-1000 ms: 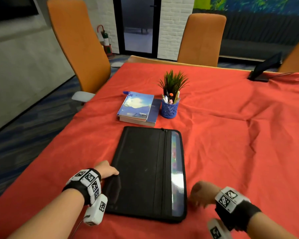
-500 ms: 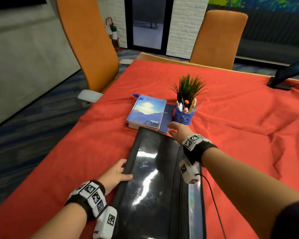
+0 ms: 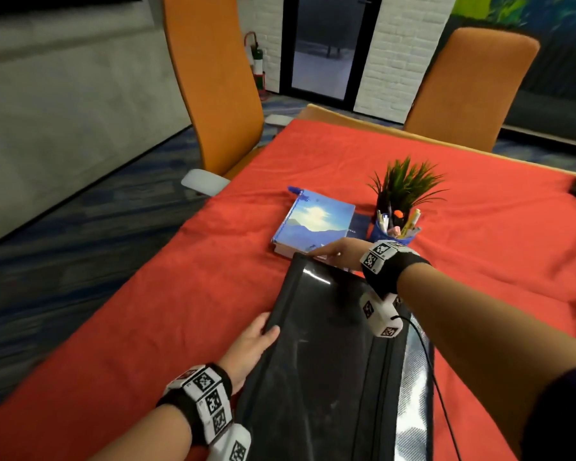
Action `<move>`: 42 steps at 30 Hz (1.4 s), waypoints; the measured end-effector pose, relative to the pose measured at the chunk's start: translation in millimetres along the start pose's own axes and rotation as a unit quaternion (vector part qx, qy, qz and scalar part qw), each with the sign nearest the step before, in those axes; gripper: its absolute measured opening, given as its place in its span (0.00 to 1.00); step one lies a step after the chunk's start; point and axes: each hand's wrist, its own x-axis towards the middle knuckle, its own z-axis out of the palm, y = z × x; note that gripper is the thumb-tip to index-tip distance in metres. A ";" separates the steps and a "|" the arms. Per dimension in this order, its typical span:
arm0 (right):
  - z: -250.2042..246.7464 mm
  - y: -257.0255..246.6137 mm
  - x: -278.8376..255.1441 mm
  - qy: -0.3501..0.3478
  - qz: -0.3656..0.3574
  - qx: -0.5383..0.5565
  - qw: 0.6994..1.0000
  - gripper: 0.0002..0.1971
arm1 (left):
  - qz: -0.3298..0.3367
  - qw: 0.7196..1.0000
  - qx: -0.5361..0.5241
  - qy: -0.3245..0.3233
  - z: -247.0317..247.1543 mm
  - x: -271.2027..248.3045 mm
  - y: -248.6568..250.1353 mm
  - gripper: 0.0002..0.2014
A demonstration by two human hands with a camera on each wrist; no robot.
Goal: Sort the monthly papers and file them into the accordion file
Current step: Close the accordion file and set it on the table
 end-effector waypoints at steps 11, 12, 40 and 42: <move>-18.1 -11.5 -9.0 0.025 -0.020 -0.090 0.995 0.25 | 0.069 0.997 0.025 0.040 17.6 -8.1 7.1 0.09; -18.0 -12.6 -8.0 0.029 -0.023 -0.097 0.995 0.23 | 0.076 0.996 0.025 0.049 19.6 -8.4 8.1 0.09; 160.8 93.9 -208.4 0.062 0.317 -0.138 0.936 0.16 | 0.091 0.944 0.305 0.087 12.4 36.0 -16.7 0.07; 179.1 85.9 -219.0 0.077 0.339 -0.096 0.933 0.16 | 0.087 0.933 0.339 0.083 17.9 36.6 -18.5 0.09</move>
